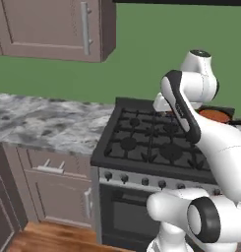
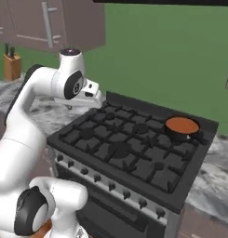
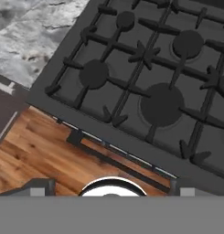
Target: Retrieve the fish from the fridge and place it on the saucepan with marinade on the stove.
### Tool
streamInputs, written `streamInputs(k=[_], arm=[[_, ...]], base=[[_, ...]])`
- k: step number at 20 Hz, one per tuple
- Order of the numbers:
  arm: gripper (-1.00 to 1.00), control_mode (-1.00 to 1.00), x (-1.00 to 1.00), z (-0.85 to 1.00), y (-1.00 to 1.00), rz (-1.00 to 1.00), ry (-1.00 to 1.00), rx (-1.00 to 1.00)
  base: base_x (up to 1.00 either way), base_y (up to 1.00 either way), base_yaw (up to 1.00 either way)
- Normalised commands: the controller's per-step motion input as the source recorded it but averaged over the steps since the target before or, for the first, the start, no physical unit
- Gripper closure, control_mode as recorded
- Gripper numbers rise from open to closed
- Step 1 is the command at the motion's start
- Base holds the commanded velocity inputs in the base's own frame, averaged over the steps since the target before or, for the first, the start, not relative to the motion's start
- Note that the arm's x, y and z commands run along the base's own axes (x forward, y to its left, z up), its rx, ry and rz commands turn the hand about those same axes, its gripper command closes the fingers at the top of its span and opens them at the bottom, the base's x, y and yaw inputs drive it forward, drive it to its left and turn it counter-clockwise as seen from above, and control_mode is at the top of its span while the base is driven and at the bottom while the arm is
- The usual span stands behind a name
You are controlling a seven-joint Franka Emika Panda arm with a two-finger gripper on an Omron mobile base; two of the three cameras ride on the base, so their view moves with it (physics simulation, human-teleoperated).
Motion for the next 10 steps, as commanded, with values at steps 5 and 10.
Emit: streamInputs(k=[5,10], arm=[[-1.00,1.00,0.00,0.00,0.00,0.00,0.00,0.00],[-1.00,1.00,0.00,0.00,0.00,0.00,0.00,0.00]], base=[[-0.13,0.00,1.00],[-0.08,0.00,1.00]])
